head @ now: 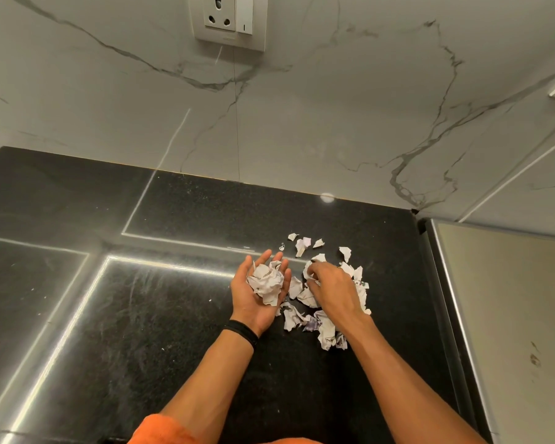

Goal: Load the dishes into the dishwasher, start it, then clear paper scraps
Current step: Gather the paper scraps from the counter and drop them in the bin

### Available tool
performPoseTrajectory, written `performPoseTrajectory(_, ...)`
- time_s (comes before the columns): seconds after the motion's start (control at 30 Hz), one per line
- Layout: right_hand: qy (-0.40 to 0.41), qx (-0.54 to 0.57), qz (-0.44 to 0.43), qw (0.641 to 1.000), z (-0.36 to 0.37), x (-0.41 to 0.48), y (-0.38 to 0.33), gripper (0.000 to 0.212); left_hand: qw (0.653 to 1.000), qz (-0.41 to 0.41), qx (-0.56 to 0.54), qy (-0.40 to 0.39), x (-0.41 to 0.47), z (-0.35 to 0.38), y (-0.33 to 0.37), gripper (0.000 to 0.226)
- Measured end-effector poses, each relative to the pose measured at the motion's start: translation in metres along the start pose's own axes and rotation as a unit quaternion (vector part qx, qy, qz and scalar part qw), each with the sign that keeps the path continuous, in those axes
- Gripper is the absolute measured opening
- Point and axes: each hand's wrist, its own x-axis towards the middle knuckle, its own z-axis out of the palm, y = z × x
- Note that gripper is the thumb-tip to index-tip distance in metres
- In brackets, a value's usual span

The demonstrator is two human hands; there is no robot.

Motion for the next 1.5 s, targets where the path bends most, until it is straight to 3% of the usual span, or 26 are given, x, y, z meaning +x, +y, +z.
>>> performPoseTrajectory(0.13,0.055,0.04,-0.001,0.998,-0.004,-0.004,-0.003,0.01,1.0,0.002,0.008,-0.001,0.002,0.001,0.001,0.05)
performPoseTrajectory(0.3,0.167,0.19,-0.025,0.967,-0.026,-0.001,-0.019,0.019,0.999,-0.014,0.02,-0.021,0.004,0.004,-0.005,0.048)
performPoseTrajectory(0.4,0.144,0.236,-0.069,0.959,-0.037,0.002,-0.032,0.019,0.997,-0.032,0.048,-0.051,0.004,0.005,-0.007,0.046)
performPoseTrajectory(0.53,0.023,0.174,-0.111,0.978,-0.035,0.011,-0.035,0.021,0.995,-0.052,0.056,-0.071,0.004,0.005,-0.006,0.053)
performPoseTrajectory(0.6,0.018,0.294,-0.057,0.954,-0.039,0.016,-0.037,0.019,0.996,-0.049,0.042,-0.067,0.003,0.003,-0.003,0.057)
performPoseTrajectory(0.67,0.067,0.377,0.023,0.924,-0.044,0.027,-0.031,0.017,0.997,-0.046,0.008,-0.063,0.003,0.003,0.0,0.055)
performPoseTrajectory(0.73,0.077,0.314,0.063,0.944,-0.042,0.043,-0.018,0.02,0.997,-0.041,-0.012,-0.061,0.002,0.001,0.004,0.052)
performPoseTrajectory(0.8,0.018,0.203,0.057,0.977,-0.035,0.06,-0.004,0.028,0.997,-0.038,-0.024,-0.061,0.002,0.0,0.007,0.053)
performPoseTrajectory(0.9,-0.071,0.054,-0.023,0.996,-0.021,0.076,0.005,0.035,0.998,-0.03,-0.035,-0.053,0.004,-0.002,0.01,0.056)
performPoseTrajectory(1.0,-0.084,-0.012,-0.078,0.993,-0.01,0.081,0.004,0.029,0.998,-0.024,-0.04,-0.043,0.006,-0.004,0.012,0.059)
performPoseTrajectory(1.17,-0.028,0.022,-0.042,0.998,-0.008,0.073,0.007,0.012,0.999,-0.011,-0.034,-0.021,0.013,-0.005,0.012,0.056)
performPoseTrajectory(1.23,0.017,0.148,0.036,0.988,-0.016,0.064,0.003,0.009,0.999,-0.006,-0.032,-0.012,0.016,-0.002,0.01,0.053)
performPoseTrajectory(1.3,0.071,0.301,0.083,0.947,-0.032,0.051,-0.011,0.007,1.0,0.001,-0.026,-0.008,0.017,0.001,0.007,0.053)
performPoseTrajectory(1.4,0.052,0.382,0.027,0.922,-0.052,0.032,-0.042,0.006,1.0,0.008,-0.014,-0.008,0.021,0.004,0.002,0.058)
performPoseTrajectory(1.5,-0.01,0.289,-0.042,0.956,-0.052,0.02,-0.069,0.005,1.0,-0.004,-0.006,-0.022,0.023,0.004,-0.002,0.064)
